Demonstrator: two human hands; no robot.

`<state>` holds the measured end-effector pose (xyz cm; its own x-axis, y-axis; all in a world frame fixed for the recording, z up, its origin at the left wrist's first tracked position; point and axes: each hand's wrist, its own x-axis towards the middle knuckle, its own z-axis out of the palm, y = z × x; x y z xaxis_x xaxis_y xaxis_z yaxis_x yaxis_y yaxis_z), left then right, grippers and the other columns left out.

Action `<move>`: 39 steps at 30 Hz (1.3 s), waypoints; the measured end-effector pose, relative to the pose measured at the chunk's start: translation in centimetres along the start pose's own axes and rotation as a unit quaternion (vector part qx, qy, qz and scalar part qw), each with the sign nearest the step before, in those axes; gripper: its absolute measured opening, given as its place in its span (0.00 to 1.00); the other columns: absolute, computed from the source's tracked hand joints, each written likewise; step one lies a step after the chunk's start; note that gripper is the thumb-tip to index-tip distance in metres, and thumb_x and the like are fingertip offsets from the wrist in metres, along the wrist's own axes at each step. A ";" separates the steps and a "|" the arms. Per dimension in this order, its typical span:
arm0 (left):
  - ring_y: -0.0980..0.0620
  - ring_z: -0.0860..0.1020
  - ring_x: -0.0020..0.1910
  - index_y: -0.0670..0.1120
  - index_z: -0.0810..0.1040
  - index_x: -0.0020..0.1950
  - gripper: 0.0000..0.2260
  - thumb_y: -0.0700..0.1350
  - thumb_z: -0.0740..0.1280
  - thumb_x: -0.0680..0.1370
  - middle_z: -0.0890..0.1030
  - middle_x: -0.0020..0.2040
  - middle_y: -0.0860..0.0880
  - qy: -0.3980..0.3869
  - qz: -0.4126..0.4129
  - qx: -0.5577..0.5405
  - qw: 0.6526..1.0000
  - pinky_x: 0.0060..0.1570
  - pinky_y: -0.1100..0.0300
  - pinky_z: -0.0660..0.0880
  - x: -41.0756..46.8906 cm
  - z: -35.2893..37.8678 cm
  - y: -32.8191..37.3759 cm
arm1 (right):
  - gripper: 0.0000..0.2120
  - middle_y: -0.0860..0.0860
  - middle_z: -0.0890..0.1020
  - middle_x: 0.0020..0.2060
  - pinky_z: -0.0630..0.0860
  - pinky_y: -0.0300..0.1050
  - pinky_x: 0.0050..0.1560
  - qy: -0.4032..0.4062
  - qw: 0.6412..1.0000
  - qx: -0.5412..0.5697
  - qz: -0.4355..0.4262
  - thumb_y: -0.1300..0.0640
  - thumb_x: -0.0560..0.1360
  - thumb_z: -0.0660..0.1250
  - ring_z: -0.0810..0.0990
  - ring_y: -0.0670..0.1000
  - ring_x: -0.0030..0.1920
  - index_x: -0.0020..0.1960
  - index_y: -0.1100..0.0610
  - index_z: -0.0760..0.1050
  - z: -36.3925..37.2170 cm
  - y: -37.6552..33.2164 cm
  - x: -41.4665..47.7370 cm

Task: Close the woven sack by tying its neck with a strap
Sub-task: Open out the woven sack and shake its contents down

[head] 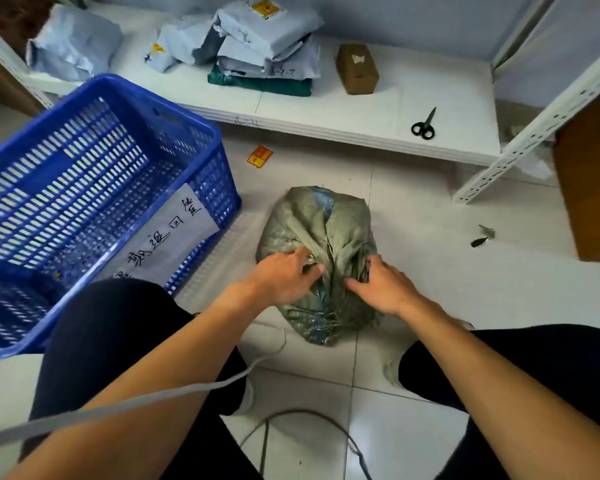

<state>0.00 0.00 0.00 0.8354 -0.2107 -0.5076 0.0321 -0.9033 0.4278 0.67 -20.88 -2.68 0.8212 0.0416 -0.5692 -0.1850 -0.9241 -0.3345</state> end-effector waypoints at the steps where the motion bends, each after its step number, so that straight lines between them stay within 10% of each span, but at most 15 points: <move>1: 0.39 0.75 0.66 0.47 0.69 0.71 0.25 0.62 0.54 0.82 0.78 0.66 0.41 0.001 0.006 0.016 1.000 0.64 0.46 0.72 0.2 0.2 0.0 | 0.41 0.59 0.74 0.70 0.75 0.53 0.63 -0.012 1.000 0.023 0.012 0.34 0.74 0.66 0.76 0.62 0.67 0.76 0.58 0.59 0.1 0.0 0.3; 14: 0.43 0.79 0.57 0.47 0.75 0.65 0.17 0.54 0.61 0.81 0.80 0.61 0.45 -0.023 -0.009 0.091 0.996 0.57 0.50 0.76 0.7 0.0 -0.7 | 0.33 0.55 0.76 0.66 0.74 0.51 0.64 -0.005 0.962 0.266 0.064 0.51 0.74 0.70 0.77 0.58 0.64 0.74 0.55 0.61 0.3 -1.3 1.5; 20: 0.37 0.57 0.79 0.47 0.46 0.82 0.42 0.41 0.69 0.77 0.40 0.82 0.41 0.001 -0.041 0.062 0.997 0.74 0.47 0.62 0.5 -0.5 -1.2 | 0.14 0.53 0.86 0.48 0.79 0.46 0.50 -0.014 0.903 0.430 0.015 0.57 0.75 0.67 0.84 0.53 0.52 0.59 0.56 0.78 -3.8 -2.9 -0.2; 30: 0.37 0.70 0.72 0.55 0.32 0.80 0.55 0.36 0.73 0.73 0.29 0.79 0.42 0.107 0.076 0.078 0.988 0.56 0.50 0.76 2.2 -0.5 -0.6 | 0.14 0.59 0.87 0.48 0.78 0.55 0.63 -0.105 0.864 0.492 -0.007 0.58 0.73 0.70 0.85 0.57 0.49 0.55 0.65 0.83 -3.7 -5.2 -1.9; 33: 0.40 0.77 0.65 0.58 0.41 0.81 0.46 0.45 0.72 0.76 0.37 0.82 0.44 0.111 0.137 0.046 0.983 0.47 0.53 0.75 2.6 -0.6 -0.1 | 0.13 0.60 0.87 0.49 0.78 0.55 0.63 -0.120 0.856 0.504 -0.001 0.58 0.75 0.71 0.86 0.59 0.52 0.56 0.64 0.83 -4.0 -5.3 -2.2; 39: 0.47 0.73 0.69 0.45 0.73 0.72 0.22 0.42 0.70 0.78 0.74 0.71 0.47 0.064 0.093 -0.214 0.970 0.72 0.51 0.67 3.2 -1.2 0.0 | 0.14 0.55 0.87 0.48 0.77 0.50 0.59 -0.124 0.788 0.603 0.019 0.49 0.77 0.68 0.85 0.54 0.50 0.54 0.59 0.84 -5.7 -5.6 -2.8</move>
<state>3.34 -0.24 -0.66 0.9093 -0.2819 -0.3061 0.0762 -0.6104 0.7884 2.47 -17.96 5.12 0.6992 0.2339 -0.6756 -0.7084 0.0997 -0.6987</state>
